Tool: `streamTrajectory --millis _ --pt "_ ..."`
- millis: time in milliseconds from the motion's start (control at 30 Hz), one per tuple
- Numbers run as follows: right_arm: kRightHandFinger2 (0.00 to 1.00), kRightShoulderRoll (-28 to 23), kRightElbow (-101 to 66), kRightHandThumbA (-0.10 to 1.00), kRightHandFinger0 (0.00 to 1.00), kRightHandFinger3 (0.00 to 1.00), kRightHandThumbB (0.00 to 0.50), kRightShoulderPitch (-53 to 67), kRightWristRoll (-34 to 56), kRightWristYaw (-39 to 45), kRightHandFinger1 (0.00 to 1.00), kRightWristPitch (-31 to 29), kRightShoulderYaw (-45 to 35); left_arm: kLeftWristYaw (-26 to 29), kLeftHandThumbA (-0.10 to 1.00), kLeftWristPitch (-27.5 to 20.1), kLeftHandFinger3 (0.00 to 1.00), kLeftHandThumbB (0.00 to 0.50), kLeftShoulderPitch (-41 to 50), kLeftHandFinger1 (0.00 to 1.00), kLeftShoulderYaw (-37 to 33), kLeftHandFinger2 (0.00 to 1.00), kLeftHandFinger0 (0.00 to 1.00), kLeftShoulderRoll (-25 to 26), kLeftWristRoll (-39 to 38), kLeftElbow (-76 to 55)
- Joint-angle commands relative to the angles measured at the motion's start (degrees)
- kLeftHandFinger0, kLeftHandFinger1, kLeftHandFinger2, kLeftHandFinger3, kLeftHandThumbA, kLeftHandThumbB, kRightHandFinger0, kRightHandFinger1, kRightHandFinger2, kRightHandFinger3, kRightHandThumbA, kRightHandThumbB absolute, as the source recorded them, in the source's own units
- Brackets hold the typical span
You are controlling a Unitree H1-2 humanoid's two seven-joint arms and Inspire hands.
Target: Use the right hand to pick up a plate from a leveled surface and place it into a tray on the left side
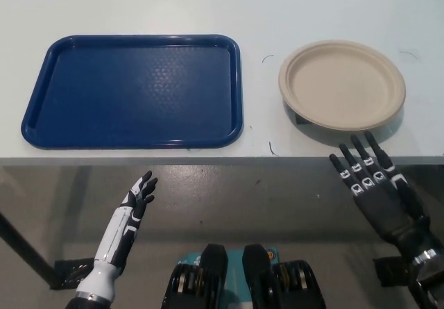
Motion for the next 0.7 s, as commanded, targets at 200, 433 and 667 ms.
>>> streamTrajectory --millis 200,433,667 --pt "1.0 -4.4 -11.1 1.0 1.0 1.0 0.402 3.0 6.9 7.6 1.0 0.3 2.1 -0.2 1.0 -2.0 1.0 0.5 -0.8 1.0 -0.4 1.0 1.0 0.7 1.7 -1.5" --pt "1.0 -4.5 -9.1 1.0 1.0 1.0 0.418 2.7 7.0 3.6 1.0 0.3 3.8 -0.2 1.0 -1.2 1.0 0.5 -0.8 1.0 -0.5 1.0 1.0 0.9 2.5 -1.7" --pt "1.0 -3.7 -2.5 1.0 1.0 1.0 0.396 1.8 5.9 4.5 1.0 0.3 4.8 -0.7 1.0 -1.6 1.0 0.5 -1.1 1.0 -0.5 1.0 1.0 1.1 2.7 -1.7"
